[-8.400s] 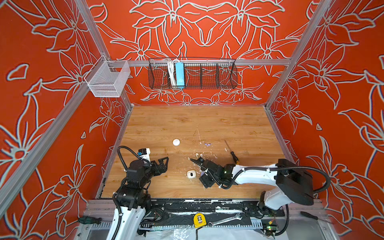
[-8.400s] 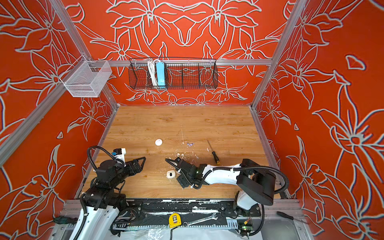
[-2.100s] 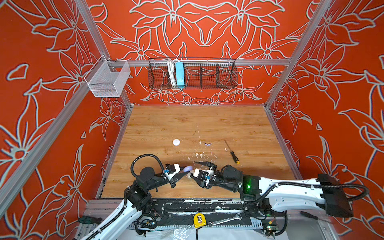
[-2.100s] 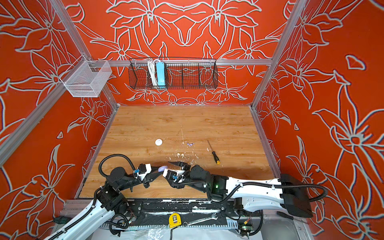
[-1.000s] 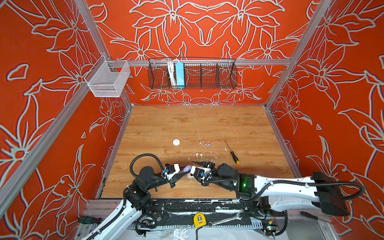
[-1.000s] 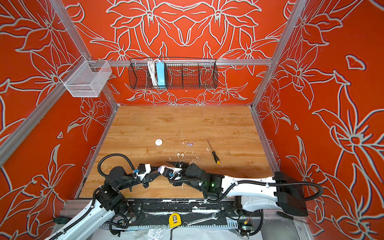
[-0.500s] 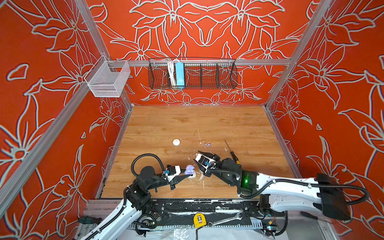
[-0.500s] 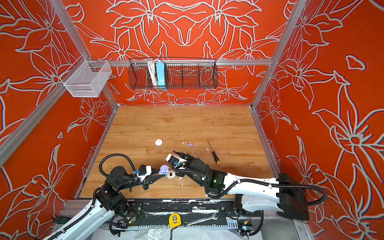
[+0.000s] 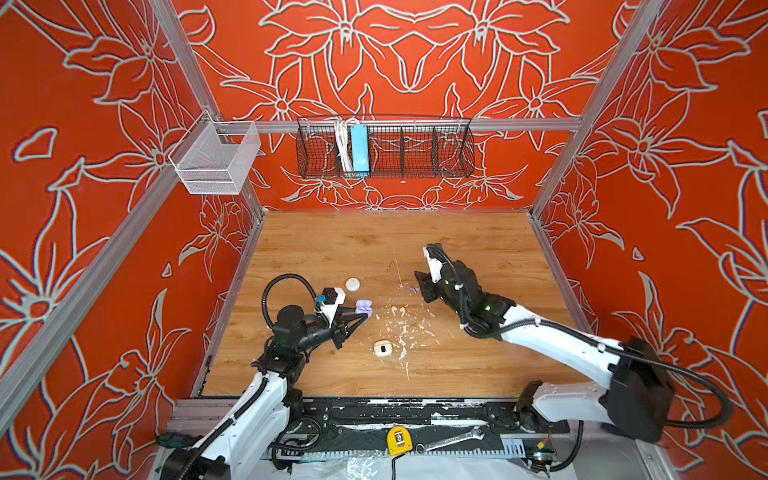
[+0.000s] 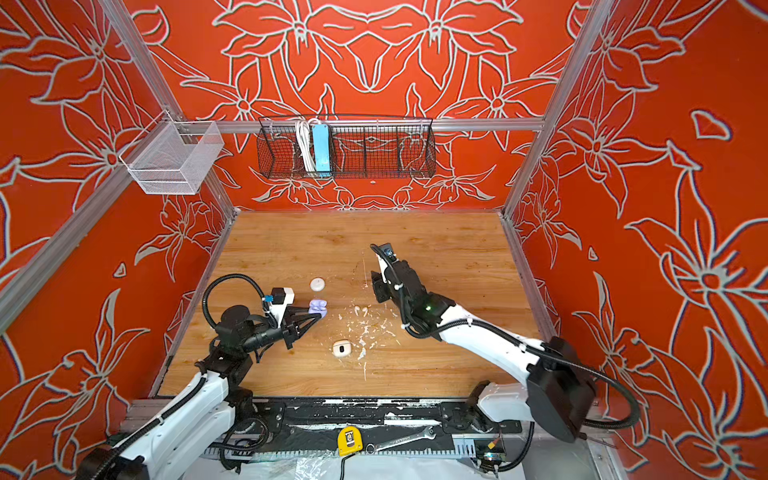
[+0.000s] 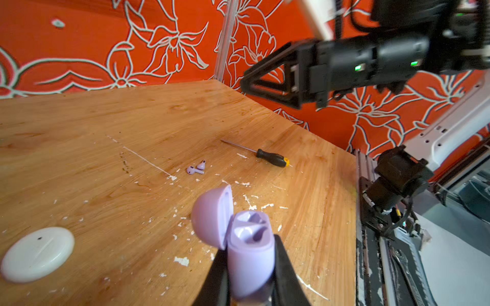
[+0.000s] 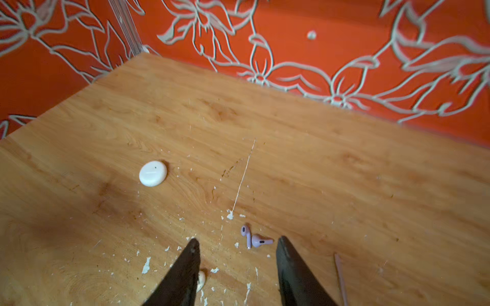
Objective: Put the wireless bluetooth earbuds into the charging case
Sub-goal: 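Move the right gripper over the lilac earbuds farther from the robot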
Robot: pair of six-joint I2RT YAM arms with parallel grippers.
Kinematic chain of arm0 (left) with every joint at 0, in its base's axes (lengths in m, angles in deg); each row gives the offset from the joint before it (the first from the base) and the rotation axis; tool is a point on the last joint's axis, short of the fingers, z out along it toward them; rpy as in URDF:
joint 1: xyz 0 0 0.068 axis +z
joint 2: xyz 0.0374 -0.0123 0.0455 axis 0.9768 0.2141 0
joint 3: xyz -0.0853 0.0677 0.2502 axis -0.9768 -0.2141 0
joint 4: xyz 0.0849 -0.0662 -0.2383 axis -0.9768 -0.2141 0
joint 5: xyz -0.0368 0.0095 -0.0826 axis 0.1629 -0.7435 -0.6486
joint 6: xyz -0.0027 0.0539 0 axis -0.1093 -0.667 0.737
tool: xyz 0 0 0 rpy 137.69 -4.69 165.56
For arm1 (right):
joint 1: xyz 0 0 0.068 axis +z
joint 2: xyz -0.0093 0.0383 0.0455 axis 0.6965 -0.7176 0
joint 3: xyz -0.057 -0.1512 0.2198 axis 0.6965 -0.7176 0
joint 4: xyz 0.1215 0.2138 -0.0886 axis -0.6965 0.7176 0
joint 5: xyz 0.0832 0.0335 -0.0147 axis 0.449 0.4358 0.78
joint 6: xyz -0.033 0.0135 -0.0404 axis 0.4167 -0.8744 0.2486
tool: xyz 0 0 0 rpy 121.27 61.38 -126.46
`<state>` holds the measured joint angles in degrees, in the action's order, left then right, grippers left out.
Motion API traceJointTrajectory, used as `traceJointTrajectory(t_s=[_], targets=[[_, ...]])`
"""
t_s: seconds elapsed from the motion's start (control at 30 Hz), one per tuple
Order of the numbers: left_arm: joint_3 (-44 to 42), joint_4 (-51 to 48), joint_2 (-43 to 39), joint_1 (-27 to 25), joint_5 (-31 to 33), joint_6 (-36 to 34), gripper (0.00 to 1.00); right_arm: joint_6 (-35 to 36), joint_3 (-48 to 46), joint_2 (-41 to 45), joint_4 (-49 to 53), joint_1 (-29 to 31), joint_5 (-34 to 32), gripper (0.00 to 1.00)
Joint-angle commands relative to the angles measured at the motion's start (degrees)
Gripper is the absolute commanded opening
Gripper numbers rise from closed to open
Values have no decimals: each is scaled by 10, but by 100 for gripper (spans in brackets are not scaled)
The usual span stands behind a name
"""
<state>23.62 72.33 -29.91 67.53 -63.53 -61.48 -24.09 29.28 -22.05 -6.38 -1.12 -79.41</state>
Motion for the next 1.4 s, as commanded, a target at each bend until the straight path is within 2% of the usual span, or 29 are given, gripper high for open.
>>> traceJointTrajectory(t_s=[0.0,0.2,0.57,0.7,1.03,1.37], targets=[[4,27,-31,2,-32,11,0,-70,48,-85,109,-29,89,47],[-8,-14,-108,1,-19,10,0,-52,148,-225,161,-57,147,43],[-11,-24,-129,-1,-15,4,0,-26,199,-306,174,-93,163,44],[-9,-27,-126,-2,-13,1,0,-20,201,-323,162,-106,184,50],[-10,-35,-135,-2,-5,-2,0,7,204,-339,165,-114,216,58],[-8,-39,-136,-2,-3,-3,0,10,158,-310,155,-113,243,57]])
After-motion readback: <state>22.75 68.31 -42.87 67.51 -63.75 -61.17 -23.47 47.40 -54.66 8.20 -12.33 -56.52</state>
